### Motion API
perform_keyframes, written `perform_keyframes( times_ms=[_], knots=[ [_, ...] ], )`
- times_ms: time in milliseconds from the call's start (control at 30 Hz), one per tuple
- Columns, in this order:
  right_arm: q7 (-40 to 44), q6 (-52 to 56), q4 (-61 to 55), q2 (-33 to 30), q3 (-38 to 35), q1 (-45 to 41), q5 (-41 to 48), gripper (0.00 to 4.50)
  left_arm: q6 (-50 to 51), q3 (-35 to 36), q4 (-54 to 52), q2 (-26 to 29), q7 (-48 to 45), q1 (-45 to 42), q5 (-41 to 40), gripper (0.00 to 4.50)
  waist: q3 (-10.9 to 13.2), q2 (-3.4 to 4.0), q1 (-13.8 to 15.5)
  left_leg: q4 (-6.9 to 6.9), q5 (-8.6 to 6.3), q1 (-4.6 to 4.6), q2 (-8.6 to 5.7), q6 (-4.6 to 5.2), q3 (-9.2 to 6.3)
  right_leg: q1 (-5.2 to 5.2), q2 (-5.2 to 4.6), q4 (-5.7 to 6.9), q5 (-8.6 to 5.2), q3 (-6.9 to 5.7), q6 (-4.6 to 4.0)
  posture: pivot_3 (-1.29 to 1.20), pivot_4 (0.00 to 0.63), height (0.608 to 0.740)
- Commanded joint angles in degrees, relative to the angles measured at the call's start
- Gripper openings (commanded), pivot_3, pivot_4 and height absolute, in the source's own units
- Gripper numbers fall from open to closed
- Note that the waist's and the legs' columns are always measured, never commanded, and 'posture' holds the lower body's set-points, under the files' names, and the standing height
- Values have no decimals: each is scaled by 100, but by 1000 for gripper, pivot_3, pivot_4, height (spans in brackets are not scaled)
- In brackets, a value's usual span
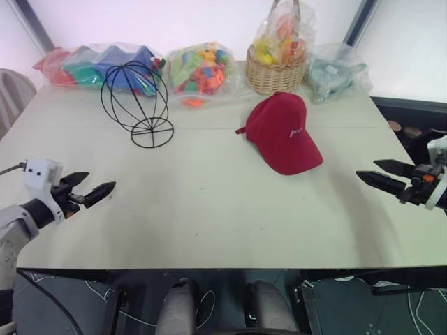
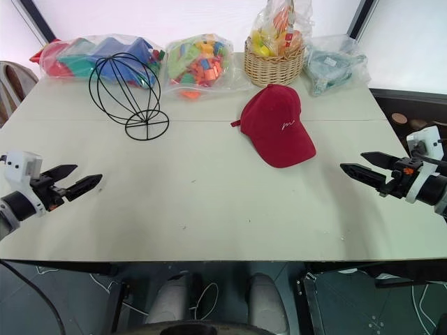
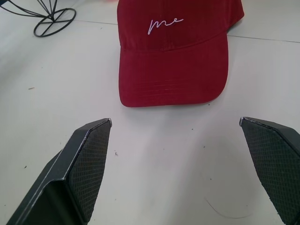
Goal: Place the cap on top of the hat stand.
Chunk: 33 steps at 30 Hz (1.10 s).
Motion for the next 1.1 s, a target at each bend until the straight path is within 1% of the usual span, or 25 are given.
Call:
perform_keyframes(
  times_ms=[33,733,1100],
  knots=[
    [-40,9,-188,8,-119,-48,87,4500,-33,51,-158,40,-18,-6,-17,4467,0,0,0,0,0,0,0,0,0,0,0,0,0,0,0,0,150,740],
    [-188,50,-275,98,-111,-112,88,4500,-163,40,-93,53,-60,-98,-3,4467,0,0,0,0,0,0,0,0,0,0,0,0,0,0,0,0,150,740],
    [-129,25,-98,59,79,-429,2,4500,-398,-90,212,133,-284,-337,164,4467,0,0,0,0,0,0,0,0,0,0,0,0,0,0,0,0,150,740]
  ],
)
